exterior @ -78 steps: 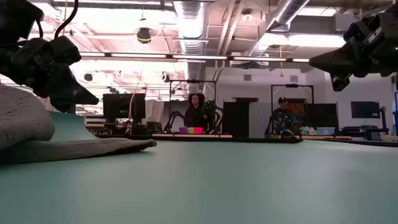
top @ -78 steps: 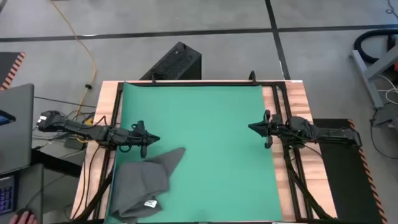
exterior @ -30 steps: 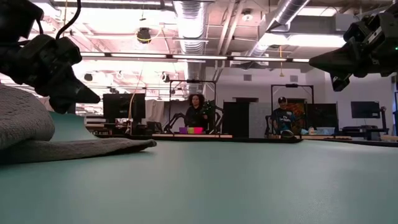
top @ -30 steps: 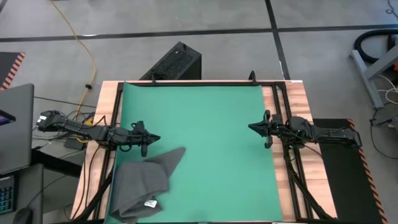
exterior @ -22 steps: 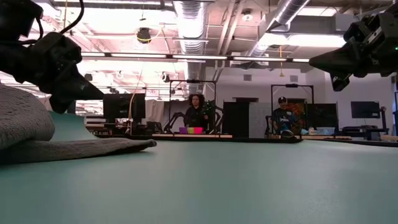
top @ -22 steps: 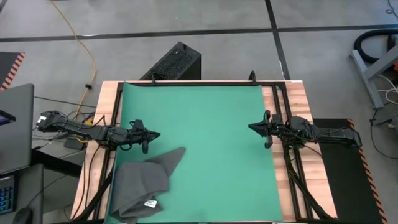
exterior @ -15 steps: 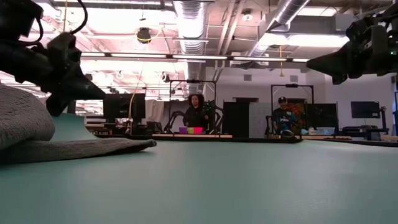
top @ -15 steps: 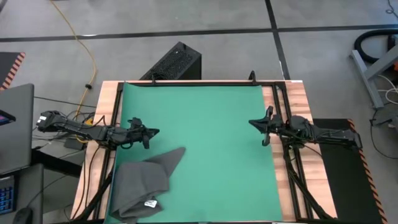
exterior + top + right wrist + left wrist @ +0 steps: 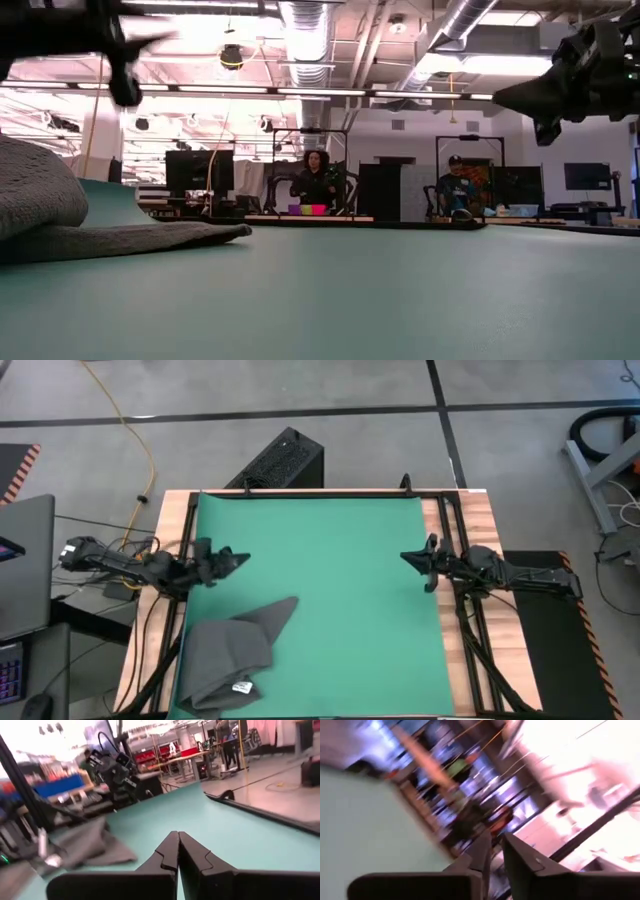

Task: Roll towel
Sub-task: Roll the gray towel

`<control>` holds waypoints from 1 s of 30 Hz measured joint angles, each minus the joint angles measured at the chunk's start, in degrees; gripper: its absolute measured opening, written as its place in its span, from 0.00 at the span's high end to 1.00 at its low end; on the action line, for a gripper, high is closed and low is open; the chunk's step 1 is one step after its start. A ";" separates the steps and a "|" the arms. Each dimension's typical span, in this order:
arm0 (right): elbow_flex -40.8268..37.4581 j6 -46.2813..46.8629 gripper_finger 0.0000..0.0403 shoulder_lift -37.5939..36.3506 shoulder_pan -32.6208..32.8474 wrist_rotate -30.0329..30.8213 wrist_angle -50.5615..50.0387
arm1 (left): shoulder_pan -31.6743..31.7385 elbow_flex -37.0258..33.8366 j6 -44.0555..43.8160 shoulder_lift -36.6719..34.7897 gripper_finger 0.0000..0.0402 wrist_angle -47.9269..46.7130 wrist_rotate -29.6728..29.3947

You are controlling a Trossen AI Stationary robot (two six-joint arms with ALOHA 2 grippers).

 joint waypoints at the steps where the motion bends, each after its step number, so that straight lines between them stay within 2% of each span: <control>1: 0.00 2.73 0.93 0.01 0.09 0.00 0.91 | -0.34 2.11 2.15 0.00 0.86 -0.13 0.08; 5: 0.00 14.53 0.93 0.01 -0.02 -0.18 7.73 | -2.14 14.01 11.76 1.81 0.78 -9.21 0.37; 8: 0.12 16.14 0.93 -0.01 0.62 -3.88 15.21 | -3.90 24.52 15.55 5.19 0.72 -23.25 1.69; 10: 1.61 14.68 0.93 0.16 1.35 -4.73 16.19 | -4.97 31.72 15.04 8.48 0.69 -35.32 1.61; 13: 5.76 9.61 0.92 2.44 3.43 -4.73 16.08 | -6.30 41.99 7.44 14.47 0.66 -55.01 1.67; 15: 8.27 5.98 0.90 5.00 5.28 -4.70 14.85 | -7.12 47.65 0.27 18.62 0.66 -67.25 4.62; 19: 12.56 0.64 0.84 13.79 8.69 -4.68 11.76 | -10.07 54.85 -10.95 26.62 0.65 -84.06 21.33; 22: 15.22 -1.56 0.79 21.27 11.56 -4.68 11.76 | -14.63 57.05 -16.17 32.75 0.65 -89.21 30.89; 24: 17.00 -2.63 0.75 26.30 13.57 -4.66 11.80 | -18.68 58.07 -16.67 36.60 0.65 -89.39 33.69; 27: 19.93 -3.07 0.68 34.43 16.28 -3.96 11.98 | -25.34 59.47 -16.35 42.03 0.65 -89.42 33.40; 30: 23.10 -3.18 0.61 41.76 18.24 -3.09 12.11 | -31.86 60.22 -17.63 46.40 0.65 -90.25 29.95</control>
